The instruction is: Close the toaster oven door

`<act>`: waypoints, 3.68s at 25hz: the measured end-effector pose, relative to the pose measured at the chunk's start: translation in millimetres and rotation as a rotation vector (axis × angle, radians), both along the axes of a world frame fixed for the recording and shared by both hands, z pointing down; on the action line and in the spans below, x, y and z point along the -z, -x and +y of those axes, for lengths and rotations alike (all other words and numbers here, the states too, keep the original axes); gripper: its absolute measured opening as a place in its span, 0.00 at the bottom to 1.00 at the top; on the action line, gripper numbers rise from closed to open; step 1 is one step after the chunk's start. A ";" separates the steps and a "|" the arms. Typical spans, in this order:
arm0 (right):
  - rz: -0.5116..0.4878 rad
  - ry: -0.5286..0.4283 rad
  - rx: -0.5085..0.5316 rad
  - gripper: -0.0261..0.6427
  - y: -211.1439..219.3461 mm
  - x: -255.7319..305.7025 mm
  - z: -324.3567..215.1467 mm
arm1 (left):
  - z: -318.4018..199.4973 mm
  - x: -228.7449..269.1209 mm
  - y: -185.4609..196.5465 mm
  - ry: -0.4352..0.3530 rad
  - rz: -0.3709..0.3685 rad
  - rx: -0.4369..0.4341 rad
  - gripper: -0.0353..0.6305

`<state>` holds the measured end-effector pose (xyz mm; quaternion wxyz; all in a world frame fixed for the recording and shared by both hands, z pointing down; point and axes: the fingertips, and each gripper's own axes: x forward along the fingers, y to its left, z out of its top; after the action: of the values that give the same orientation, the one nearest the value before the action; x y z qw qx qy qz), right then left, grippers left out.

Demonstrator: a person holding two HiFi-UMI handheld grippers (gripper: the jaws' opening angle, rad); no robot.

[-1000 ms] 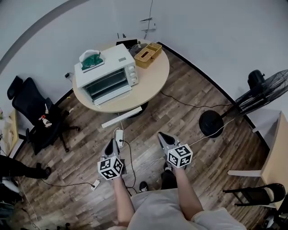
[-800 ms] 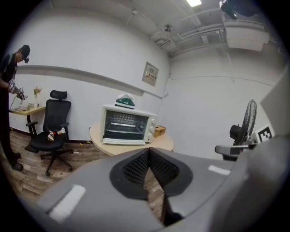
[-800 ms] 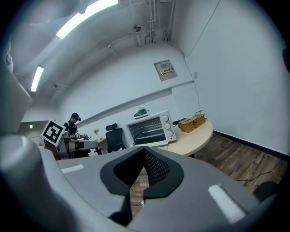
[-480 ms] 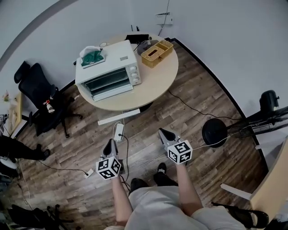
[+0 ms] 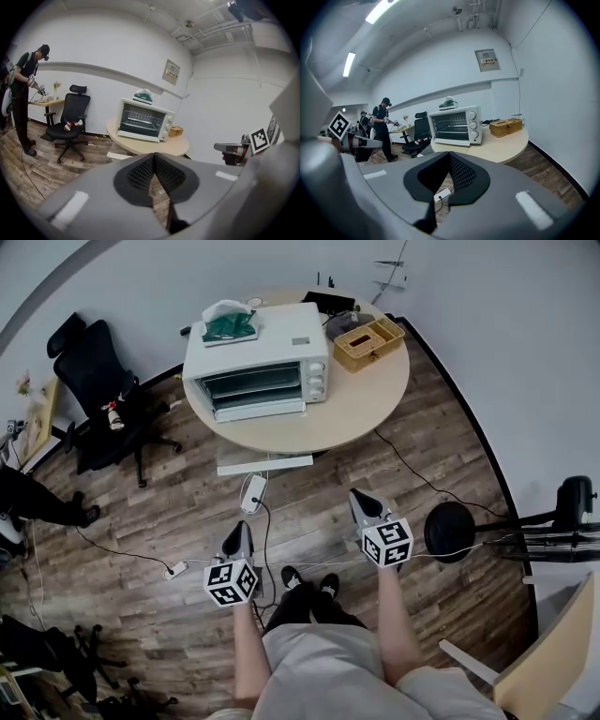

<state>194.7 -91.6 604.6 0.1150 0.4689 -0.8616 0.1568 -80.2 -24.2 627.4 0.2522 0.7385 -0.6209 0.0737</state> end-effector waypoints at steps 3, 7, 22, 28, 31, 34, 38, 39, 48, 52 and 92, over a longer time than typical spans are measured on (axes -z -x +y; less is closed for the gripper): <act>0.040 -0.002 0.035 0.04 24.7 -1.1 -8.1 | -8.9 -7.4 10.7 -0.003 0.029 0.001 0.14; 0.161 -0.014 0.116 0.04 63.1 -5.2 -21.3 | -24.3 -14.0 24.6 -0.012 0.116 0.017 0.14; 0.663 -0.024 0.379 0.04 157.6 -101.9 -71.6 | -65.0 -96.3 36.5 0.066 0.272 -0.026 0.14; 0.759 -0.014 0.434 0.07 162.3 -146.2 -96.0 | -89.8 -122.2 40.0 0.076 0.241 -0.045 0.14; 0.797 -0.004 0.445 0.09 156.5 -162.1 -105.6 | -100.4 -136.7 34.5 0.080 0.279 -0.028 0.14; 0.864 -0.011 0.497 0.14 155.1 -178.1 -111.8 | -107.1 -153.8 28.6 0.098 0.342 0.010 0.14; 0.936 -0.020 0.553 0.19 159.7 -197.7 -118.7 | -115.6 -170.7 21.0 0.121 0.388 0.032 0.14; 0.935 -0.013 0.559 0.20 160.7 -202.1 -119.7 | -117.4 -173.9 18.7 0.125 0.394 0.035 0.14; 1.099 -0.123 0.633 0.24 167.1 -227.0 -128.8 | -122.6 -195.8 10.7 0.161 0.439 0.085 0.14; 1.121 -0.164 0.629 0.24 166.7 -227.6 -132.9 | -124.8 -198.0 8.5 0.155 0.457 0.090 0.14; 1.115 -0.258 0.610 0.12 168.8 -135.0 -129.6 | -173.0 -148.9 26.8 -0.130 0.843 0.233 0.29</act>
<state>25.9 -221.1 739.6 0.5273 0.2243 -0.7789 -0.2548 -107.0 -197.2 776.3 0.4429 0.6436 -0.5462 -0.3020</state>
